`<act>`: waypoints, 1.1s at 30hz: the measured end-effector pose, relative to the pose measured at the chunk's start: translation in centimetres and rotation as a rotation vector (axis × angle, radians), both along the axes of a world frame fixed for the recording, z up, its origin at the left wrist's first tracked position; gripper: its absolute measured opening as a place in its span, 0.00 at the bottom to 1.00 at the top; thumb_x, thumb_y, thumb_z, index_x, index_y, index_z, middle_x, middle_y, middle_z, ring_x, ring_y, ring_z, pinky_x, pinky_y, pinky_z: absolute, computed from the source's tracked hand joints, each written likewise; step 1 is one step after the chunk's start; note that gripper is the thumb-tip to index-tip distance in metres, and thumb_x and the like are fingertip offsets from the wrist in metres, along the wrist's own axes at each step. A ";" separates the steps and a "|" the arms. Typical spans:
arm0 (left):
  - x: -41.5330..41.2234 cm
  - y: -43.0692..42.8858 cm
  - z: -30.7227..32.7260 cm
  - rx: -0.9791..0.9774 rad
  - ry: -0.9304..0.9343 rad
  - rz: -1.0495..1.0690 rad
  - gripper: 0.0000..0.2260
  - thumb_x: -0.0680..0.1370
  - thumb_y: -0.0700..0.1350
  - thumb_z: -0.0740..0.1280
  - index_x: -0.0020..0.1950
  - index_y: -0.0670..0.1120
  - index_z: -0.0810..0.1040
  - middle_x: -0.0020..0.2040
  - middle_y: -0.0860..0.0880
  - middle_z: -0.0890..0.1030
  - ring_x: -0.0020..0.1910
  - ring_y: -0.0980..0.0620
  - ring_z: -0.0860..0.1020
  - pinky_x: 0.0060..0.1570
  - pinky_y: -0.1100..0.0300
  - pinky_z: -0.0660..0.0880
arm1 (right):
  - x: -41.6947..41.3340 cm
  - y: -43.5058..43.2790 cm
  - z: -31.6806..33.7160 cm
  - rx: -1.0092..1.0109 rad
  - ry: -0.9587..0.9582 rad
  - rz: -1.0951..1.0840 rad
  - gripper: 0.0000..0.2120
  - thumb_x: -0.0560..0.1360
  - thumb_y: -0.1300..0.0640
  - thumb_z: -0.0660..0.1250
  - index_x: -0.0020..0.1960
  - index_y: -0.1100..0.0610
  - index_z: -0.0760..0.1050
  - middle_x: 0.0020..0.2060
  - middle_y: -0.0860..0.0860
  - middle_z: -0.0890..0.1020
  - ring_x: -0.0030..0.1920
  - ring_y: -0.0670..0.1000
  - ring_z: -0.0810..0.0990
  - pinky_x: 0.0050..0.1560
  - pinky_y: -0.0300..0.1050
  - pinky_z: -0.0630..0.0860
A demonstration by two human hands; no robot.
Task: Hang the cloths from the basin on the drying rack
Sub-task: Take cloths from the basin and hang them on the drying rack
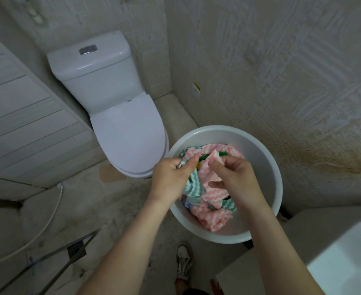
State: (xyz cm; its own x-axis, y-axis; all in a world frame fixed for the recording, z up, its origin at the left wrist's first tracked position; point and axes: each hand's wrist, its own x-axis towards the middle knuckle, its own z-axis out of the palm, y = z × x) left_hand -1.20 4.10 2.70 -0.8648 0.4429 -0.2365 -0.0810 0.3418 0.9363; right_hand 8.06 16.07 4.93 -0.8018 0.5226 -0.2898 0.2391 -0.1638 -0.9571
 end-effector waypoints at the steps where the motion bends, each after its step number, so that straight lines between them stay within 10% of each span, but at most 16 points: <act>1: -0.1 0.1 0.3 -0.005 -0.005 -0.005 0.27 0.72 0.53 0.73 0.24 0.39 0.64 0.23 0.46 0.64 0.24 0.52 0.63 0.26 0.59 0.60 | 0.0 0.1 0.1 0.048 0.018 0.004 0.17 0.77 0.54 0.68 0.43 0.70 0.78 0.39 0.68 0.80 0.41 0.58 0.82 0.39 0.47 0.82; 11: -0.2 -1.7 3.9 0.007 0.098 -0.297 0.09 0.70 0.46 0.75 0.47 0.54 0.80 0.46 0.57 0.83 0.50 0.59 0.80 0.54 0.60 0.75 | -1.2 0.2 2.9 0.311 0.042 0.025 0.16 0.71 0.55 0.75 0.37 0.63 0.71 0.29 0.65 0.76 0.28 0.57 0.71 0.31 0.56 0.73; 17: 0.5 -3.4 7.1 -0.104 0.123 -0.319 0.15 0.60 0.62 0.75 0.38 0.54 0.81 0.34 0.50 0.83 0.34 0.52 0.80 0.40 0.50 0.77 | -2.8 -1.9 6.6 0.270 0.043 0.230 0.20 0.76 0.50 0.67 0.29 0.58 0.70 0.22 0.48 0.73 0.26 0.45 0.71 0.31 0.39 0.70; 25: -0.3 -9.6 9.8 -0.020 0.103 -0.066 0.03 0.70 0.39 0.74 0.38 0.46 0.84 0.35 0.48 0.84 0.35 0.56 0.79 0.38 0.57 0.75 | -4.4 -4.0 9.7 0.153 0.069 0.640 0.15 0.65 0.54 0.77 0.42 0.66 0.78 0.32 0.50 0.78 0.33 0.44 0.74 0.35 0.39 0.70; 33: -0.3 -16.5 12.5 0.022 0.111 0.066 0.05 0.69 0.44 0.76 0.42 0.46 0.84 0.41 0.50 0.85 0.41 0.55 0.81 0.47 0.57 0.77 | -6.9 -10.8 12.6 0.009 0.219 0.754 0.04 0.72 0.58 0.70 0.41 0.59 0.79 0.32 0.50 0.79 0.34 0.46 0.76 0.34 0.37 0.72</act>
